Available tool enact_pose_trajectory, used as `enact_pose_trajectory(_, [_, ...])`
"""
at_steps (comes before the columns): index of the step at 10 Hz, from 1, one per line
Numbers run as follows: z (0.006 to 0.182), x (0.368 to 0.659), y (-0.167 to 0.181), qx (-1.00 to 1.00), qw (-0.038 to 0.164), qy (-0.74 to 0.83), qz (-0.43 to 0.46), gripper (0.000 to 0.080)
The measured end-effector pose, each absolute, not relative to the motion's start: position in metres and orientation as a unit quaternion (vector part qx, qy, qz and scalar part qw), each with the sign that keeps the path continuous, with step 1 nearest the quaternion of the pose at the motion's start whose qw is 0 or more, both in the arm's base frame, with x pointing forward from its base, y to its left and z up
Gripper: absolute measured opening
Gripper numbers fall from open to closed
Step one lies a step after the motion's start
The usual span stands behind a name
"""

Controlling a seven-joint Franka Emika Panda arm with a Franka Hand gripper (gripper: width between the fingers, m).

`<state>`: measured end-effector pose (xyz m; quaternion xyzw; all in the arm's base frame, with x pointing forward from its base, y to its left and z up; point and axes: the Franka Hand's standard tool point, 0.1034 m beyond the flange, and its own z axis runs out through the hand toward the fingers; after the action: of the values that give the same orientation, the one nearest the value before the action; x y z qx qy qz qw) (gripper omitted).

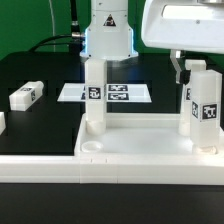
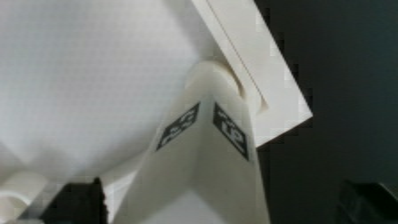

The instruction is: Assemble desk

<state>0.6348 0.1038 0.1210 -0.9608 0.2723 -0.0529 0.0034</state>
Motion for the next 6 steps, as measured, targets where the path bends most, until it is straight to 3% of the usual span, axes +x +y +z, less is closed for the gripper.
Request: enact_pose_trajectory(6, [0.1212, 0.6375, 0.0995, -0.997, -0.013, 0.049, -0.060, 0.0648])
